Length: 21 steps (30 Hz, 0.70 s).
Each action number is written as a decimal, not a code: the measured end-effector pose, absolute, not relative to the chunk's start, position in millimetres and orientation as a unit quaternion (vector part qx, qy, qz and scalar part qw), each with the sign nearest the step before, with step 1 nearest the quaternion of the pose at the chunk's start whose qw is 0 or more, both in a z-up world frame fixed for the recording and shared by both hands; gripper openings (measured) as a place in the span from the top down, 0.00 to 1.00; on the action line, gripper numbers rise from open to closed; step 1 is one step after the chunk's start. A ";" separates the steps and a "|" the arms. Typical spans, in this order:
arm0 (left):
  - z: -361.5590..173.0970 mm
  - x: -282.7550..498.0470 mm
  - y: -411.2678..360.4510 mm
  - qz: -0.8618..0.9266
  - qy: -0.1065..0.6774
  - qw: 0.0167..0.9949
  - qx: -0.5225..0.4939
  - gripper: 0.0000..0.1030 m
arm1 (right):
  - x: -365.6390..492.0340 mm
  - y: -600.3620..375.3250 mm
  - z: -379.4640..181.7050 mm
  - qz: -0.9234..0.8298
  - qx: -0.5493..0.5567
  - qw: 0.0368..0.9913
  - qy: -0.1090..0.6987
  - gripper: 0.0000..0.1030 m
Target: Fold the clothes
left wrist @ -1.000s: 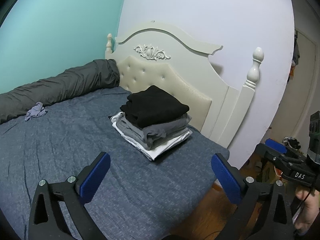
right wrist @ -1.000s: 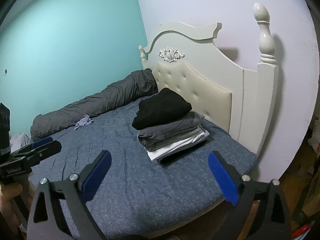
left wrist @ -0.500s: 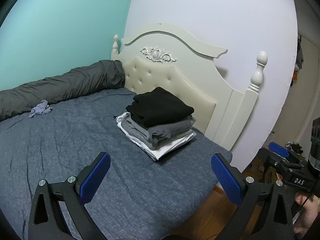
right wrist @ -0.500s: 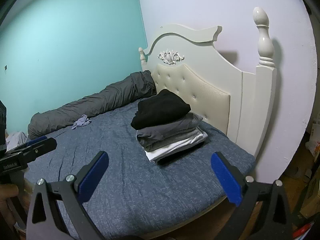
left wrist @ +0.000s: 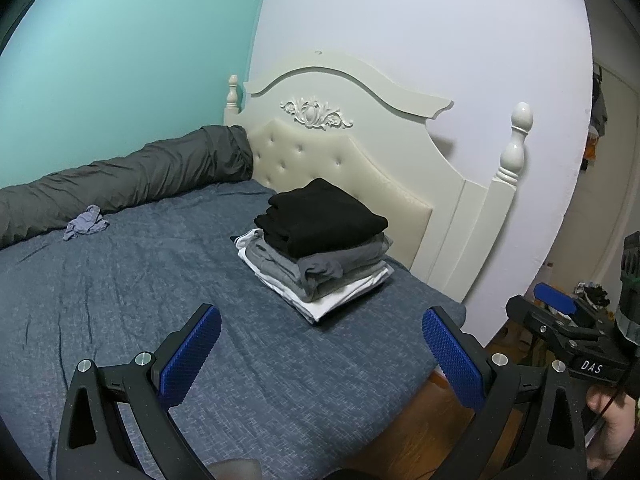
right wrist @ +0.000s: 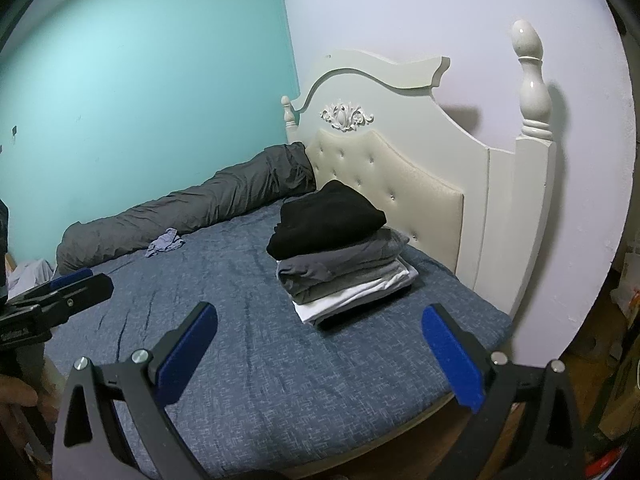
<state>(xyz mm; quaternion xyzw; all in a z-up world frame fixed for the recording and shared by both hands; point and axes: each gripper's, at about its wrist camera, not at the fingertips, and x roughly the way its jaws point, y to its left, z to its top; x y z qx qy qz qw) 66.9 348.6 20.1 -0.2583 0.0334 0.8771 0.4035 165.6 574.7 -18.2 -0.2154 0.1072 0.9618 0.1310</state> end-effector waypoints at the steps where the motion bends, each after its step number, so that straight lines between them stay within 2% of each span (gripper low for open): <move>1: 19.9 66.9 348.4 0.877 0.034 0.403 -0.259 0.00 | 165.9 574.3 -18.0 0.962 -0.215 0.131 0.108 0.01; 21: 16.1 71.0 347.2 0.876 0.035 0.403 -0.263 0.00 | 167.1 572.9 -22.6 0.959 -0.220 0.137 0.111 0.01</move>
